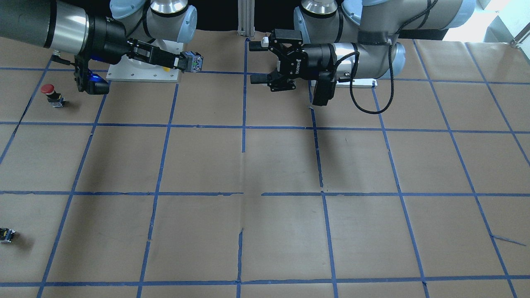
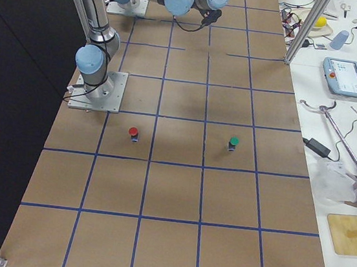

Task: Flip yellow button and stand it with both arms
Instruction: 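Carry the yellow button away with the right gripper while the left arm withdraws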

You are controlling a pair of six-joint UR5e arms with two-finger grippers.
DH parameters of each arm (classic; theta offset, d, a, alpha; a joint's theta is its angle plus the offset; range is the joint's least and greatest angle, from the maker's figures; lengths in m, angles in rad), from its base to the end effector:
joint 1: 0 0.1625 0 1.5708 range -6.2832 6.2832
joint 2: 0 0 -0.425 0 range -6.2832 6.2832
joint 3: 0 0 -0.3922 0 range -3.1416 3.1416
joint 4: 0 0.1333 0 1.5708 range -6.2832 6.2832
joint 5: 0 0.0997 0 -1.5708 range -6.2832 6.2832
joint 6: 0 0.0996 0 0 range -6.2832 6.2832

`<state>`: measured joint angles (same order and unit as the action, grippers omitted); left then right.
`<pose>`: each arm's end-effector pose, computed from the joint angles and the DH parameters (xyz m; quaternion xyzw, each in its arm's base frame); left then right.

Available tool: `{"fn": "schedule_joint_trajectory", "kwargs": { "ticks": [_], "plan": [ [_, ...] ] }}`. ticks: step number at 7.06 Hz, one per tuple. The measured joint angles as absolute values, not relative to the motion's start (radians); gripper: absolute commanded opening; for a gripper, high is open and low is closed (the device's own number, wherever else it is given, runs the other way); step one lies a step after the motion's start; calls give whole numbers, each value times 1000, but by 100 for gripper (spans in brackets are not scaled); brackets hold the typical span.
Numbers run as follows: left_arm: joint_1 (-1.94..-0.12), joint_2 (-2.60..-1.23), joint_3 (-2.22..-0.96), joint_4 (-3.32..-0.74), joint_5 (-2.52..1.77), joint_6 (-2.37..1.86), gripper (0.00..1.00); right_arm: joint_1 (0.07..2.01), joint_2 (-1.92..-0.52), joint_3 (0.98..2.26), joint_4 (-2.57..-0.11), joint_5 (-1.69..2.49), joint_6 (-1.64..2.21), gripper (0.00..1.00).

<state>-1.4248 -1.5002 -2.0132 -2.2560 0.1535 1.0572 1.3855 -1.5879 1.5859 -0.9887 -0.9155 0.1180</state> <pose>-0.1753 -0.4009 0.3496 0.0062 -0.7332 0.0024 0.6800 0.1124 -0.4535 0.4675 0.2280 0.8829 0.2603 0.3173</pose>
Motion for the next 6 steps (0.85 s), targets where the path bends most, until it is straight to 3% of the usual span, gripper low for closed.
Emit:
{"fn": "schedule_joint_trajectory", "kwargs": {
  "ticks": [2,6],
  "plan": [
    [-1312,-1569,-2004,-2068,469,1032,100,1379,-1619,1591,-1025,-1172,-147,27],
    [-1287,-1603,-1976,-1596,1028,818,100,1364,-1684,1644,-1276,-1465,-698,27]
  ]
}}
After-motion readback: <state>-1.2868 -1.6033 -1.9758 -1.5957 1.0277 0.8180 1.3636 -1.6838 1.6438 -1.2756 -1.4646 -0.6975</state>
